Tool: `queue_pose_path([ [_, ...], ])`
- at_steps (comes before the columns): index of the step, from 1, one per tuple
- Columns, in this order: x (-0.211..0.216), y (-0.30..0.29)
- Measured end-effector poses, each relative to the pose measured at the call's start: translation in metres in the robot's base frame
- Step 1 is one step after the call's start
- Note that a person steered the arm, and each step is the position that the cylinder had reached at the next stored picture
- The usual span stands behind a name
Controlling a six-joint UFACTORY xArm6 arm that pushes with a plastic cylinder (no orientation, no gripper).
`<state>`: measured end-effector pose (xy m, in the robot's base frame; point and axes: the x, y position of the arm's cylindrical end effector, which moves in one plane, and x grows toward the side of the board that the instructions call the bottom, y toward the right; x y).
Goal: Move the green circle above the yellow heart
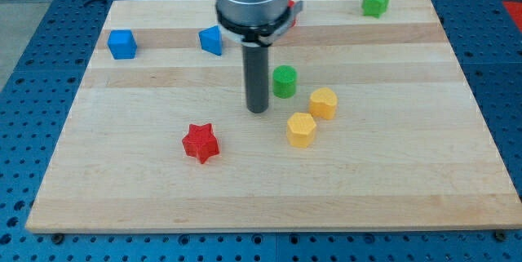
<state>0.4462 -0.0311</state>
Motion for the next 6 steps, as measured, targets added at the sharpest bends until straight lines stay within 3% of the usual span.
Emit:
queue_pose_path([
  [1,-0.032,0.016],
  [2,-0.073,0.074],
  [3,-0.068,0.078],
  [4,-0.039,0.035],
  [5,-0.033,0.048],
  [6,-0.063,0.094],
])
